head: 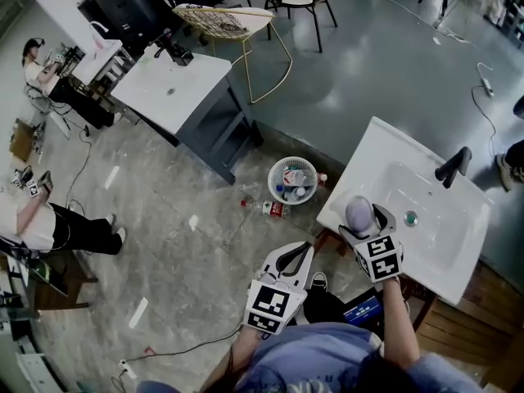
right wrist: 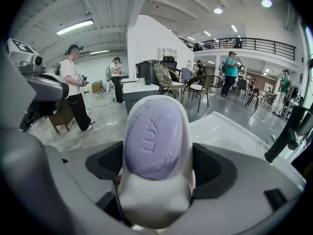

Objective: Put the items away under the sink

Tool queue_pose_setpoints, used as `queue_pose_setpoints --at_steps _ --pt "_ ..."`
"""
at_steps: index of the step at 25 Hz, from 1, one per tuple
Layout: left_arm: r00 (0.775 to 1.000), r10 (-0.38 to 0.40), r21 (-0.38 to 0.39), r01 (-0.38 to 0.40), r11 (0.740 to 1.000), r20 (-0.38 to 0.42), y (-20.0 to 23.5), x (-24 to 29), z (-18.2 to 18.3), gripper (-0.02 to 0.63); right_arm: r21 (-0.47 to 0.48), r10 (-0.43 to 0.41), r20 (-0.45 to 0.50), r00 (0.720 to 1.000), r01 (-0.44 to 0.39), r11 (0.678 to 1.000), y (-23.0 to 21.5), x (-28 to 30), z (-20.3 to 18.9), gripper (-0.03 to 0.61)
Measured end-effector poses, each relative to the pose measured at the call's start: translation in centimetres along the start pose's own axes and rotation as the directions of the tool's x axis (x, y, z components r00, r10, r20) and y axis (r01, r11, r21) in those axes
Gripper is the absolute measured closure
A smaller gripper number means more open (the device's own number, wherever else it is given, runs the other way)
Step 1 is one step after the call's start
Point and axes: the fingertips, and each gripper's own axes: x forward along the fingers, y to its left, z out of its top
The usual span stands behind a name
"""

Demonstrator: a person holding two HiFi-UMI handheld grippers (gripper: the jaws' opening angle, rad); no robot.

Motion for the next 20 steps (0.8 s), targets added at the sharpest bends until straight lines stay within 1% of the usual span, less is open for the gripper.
queue_pose_setpoints --at_steps 6,13,16,20 --pt "1.000 -0.008 0.012 0.008 1.000 0.012 -0.2 -2.5 -0.2 0.595 -0.005 -0.001 0.018 1.000 0.001 1.000 1.5 -2.9 1.6 0.160" --pt "1.000 -0.018 0.036 0.017 0.999 0.022 -1.1 -6.0 -1.3 0.595 -0.019 0.026 0.056 0.998 -0.025 0.999 5.5 -7.0 2.9 0.160" --pt "0.999 -0.022 0.048 0.021 0.999 0.030 -1.5 -7.6 -1.7 0.595 -0.019 0.030 0.067 0.997 -0.029 0.999 7.3 -8.4 2.9 0.160" --pt "0.999 -0.025 0.062 0.022 0.998 0.042 -2.3 -10.1 -2.5 0.595 -0.016 0.034 0.067 0.997 -0.033 0.999 9.9 -10.4 1.9 0.160"
